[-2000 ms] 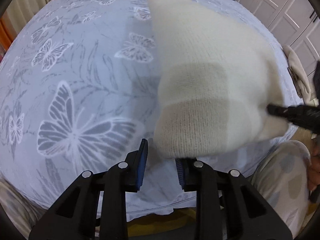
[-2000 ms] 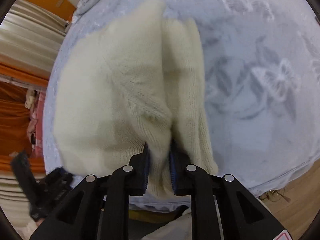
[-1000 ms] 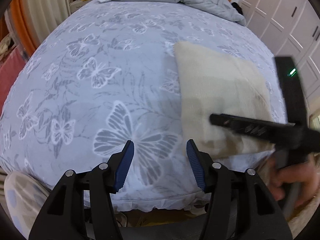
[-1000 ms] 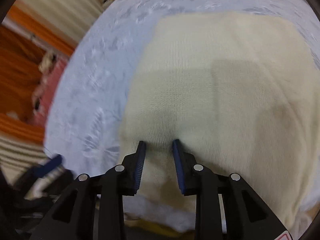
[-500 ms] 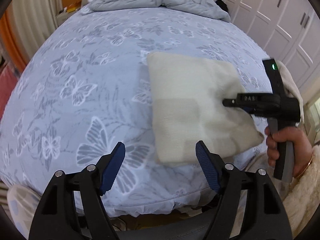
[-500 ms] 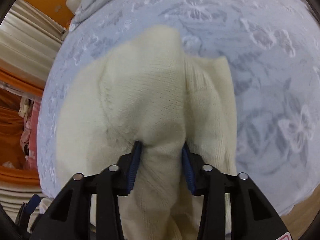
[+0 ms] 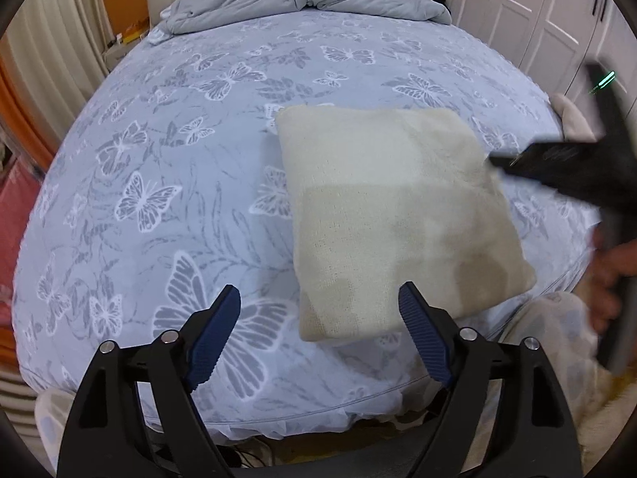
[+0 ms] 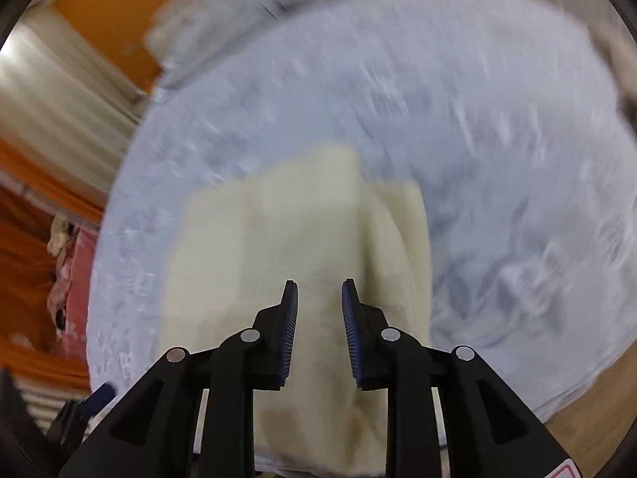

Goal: Fold small clothes

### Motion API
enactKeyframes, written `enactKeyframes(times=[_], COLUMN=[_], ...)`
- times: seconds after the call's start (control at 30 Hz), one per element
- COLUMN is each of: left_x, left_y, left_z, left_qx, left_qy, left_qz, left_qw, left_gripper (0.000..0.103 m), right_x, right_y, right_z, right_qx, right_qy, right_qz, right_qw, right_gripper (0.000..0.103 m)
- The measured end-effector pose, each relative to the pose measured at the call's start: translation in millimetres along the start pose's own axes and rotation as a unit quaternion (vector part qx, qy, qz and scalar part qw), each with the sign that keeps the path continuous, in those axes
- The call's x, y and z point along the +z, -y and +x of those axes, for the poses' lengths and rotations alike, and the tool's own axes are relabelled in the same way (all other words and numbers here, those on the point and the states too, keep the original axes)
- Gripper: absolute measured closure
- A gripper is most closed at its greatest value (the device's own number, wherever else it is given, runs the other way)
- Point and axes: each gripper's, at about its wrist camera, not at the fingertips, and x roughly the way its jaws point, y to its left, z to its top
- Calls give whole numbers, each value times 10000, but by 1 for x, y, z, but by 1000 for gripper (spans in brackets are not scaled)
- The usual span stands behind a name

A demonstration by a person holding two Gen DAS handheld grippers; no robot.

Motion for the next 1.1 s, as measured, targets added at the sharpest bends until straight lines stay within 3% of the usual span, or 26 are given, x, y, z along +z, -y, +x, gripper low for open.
enactKeyframes(times=[0.1,0.17,0.2,0.23,0.33,0.37,0.4,0.43,0.5,0.63,0.77,0.8,0.83,0.97,1.0,1.07,1.1], left_x=[-1,-2,-3,-3,-4,-5,-4,-4,-1,10,18,20,22,29,32,36,38], left_y=[3,4,5,6,6,3,0,-6,-18,-35,-41,-39,-37,-34,-34,-34,-33], left_z=[6,6,5,5,4,4,3,3,5,24,36,37,37,27,26,36,44], left_qx=[-7,12,13,38,125,145,100,-32,-359,-646,-687,-633,-603,-513,-497,-508,-529], left_qy=[-118,-135,-120,-109,-118,-130,-132,-128,-170,-396,-532,-542,-543,-299,-231,-265,-391], left_qz=[6,-14,1,24,106,71,-12,-165,-548,-1252,-1619,-1595,-1530,-1275,-1235,-1289,-1349], left_qw=[9999,9999,9999,9999,9998,9998,9999,9998,9977,9892,9830,9837,9849,9901,9908,9900,9887], left_gripper=[23,23,23,23,21,17,15,13,11,10,10,10,10,10,10,9,9], right_x=[0,-22,-34,-37,-21,-17,-12,-14,-17,-19,-34,-37,-38,-24,-25,-37,-39], right_y=[-19,-22,-20,-24,-32,-30,-23,-18,0,30,21,14,10,10,13,19,18], right_z=[9,58,82,84,68,51,31,22,6,22,55,64,65,28,31,69,75], right_qx=[-10,-503,-630,-709,-777,-531,-236,-149,-171,97,442,404,216,219,119,-255,-207], right_qy=[-302,-989,-1135,-823,-987,-837,-588,-442,-186,-572,-1089,-1241,-1247,-648,-698,-1316,-1324], right_qz=[-423,-688,-854,-1059,-971,-761,-477,-306,-10,570,573,491,352,302,297,11,-54], right_qw=[9986,9914,9879,9884,9873,9922,9968,9984,9997,9967,9914,9902,9913,9972,9970,9910,9910], right_gripper=[81,84,87,87,85,81,69,46,29,29,31,62,83,85,84,74,73])
